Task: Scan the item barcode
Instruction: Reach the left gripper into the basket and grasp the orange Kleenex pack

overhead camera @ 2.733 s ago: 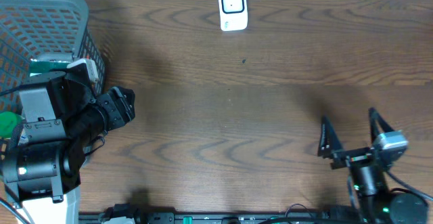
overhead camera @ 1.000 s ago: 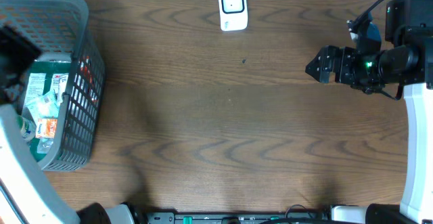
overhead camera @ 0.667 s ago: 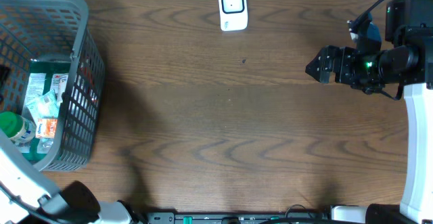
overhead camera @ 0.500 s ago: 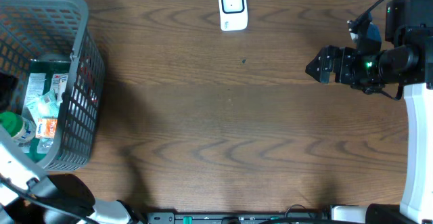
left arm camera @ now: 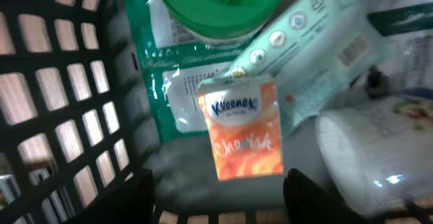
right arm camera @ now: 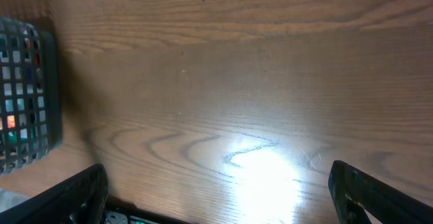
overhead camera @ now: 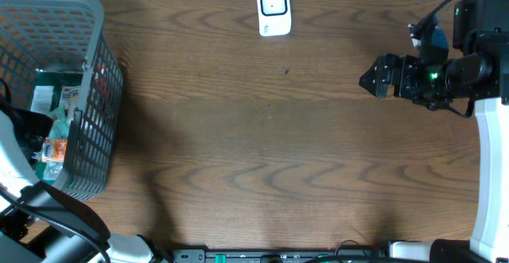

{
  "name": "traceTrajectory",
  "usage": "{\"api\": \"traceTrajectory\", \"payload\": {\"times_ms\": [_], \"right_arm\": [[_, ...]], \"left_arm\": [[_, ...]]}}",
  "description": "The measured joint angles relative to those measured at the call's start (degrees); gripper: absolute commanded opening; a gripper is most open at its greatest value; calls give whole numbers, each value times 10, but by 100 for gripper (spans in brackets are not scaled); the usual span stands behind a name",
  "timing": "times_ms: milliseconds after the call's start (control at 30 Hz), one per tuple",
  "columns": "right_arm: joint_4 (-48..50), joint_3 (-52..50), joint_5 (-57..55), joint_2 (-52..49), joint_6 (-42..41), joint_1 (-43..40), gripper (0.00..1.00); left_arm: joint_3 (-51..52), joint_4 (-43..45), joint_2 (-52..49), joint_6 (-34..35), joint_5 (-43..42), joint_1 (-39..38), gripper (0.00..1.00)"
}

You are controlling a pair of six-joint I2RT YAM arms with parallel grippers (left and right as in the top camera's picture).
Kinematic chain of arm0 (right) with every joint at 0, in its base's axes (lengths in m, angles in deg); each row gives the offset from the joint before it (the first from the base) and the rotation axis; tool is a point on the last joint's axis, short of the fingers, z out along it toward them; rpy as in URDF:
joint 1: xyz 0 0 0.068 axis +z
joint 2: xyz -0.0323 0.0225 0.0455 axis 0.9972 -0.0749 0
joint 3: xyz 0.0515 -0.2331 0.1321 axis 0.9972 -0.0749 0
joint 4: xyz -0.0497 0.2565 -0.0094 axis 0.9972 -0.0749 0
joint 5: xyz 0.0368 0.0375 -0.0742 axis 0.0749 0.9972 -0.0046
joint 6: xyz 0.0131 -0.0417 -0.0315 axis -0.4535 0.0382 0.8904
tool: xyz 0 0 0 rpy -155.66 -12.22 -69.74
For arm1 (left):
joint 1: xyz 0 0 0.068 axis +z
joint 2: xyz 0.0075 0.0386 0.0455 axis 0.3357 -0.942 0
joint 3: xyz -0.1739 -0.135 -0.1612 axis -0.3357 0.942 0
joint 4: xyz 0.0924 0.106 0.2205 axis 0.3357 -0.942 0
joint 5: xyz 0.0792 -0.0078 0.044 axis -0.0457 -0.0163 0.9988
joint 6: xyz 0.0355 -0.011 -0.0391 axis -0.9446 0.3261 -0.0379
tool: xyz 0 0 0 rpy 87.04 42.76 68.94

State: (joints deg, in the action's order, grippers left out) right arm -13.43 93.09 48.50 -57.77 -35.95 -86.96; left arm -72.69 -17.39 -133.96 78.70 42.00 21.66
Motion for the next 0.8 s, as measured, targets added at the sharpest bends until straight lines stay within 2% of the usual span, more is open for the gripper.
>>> {"api": "traceTrajectory", "payload": {"times_ms": [167, 367, 800], "right_arm": [[0, 0, 0, 0, 0, 0, 99], [0, 0, 0, 0, 0, 0, 99], [0, 0, 0, 0, 0, 0, 99]], "left_arm": [[52, 44, 0, 0, -1, 0, 62], [70, 83, 0, -10, -5, 0, 62], [135, 157, 0, -50, -65, 7, 61]]}}
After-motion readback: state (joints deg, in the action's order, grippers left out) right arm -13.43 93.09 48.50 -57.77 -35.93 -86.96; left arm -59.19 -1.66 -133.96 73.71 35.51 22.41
